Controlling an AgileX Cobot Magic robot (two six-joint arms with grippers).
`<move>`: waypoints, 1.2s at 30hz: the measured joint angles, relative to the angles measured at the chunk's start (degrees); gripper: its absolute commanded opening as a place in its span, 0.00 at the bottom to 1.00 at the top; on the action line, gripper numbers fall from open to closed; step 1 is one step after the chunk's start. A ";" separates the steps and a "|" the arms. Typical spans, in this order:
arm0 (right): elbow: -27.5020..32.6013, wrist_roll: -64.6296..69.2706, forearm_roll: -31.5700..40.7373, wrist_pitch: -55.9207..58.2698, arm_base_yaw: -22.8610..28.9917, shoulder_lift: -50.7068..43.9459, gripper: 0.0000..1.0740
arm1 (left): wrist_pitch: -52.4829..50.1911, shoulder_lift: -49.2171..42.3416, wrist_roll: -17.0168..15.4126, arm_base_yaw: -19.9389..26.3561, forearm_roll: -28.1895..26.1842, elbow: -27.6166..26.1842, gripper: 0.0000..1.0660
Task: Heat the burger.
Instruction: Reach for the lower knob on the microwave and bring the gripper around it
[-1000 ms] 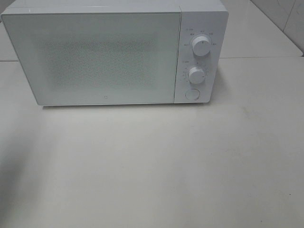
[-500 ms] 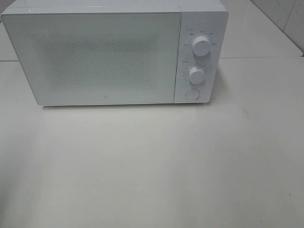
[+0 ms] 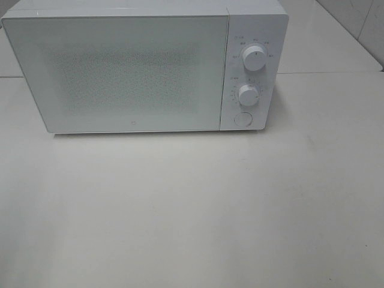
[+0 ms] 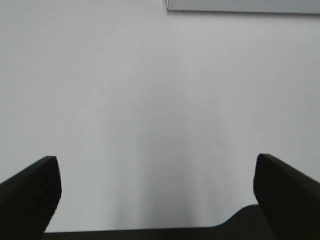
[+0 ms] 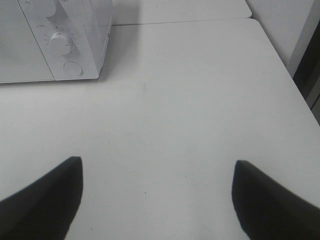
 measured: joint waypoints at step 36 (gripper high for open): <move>0.00 0.00 0.00 0.00 0.00 0.00 0.71 | -0.06 -16.79 -0.11 2.01 -0.23 0.06 0.94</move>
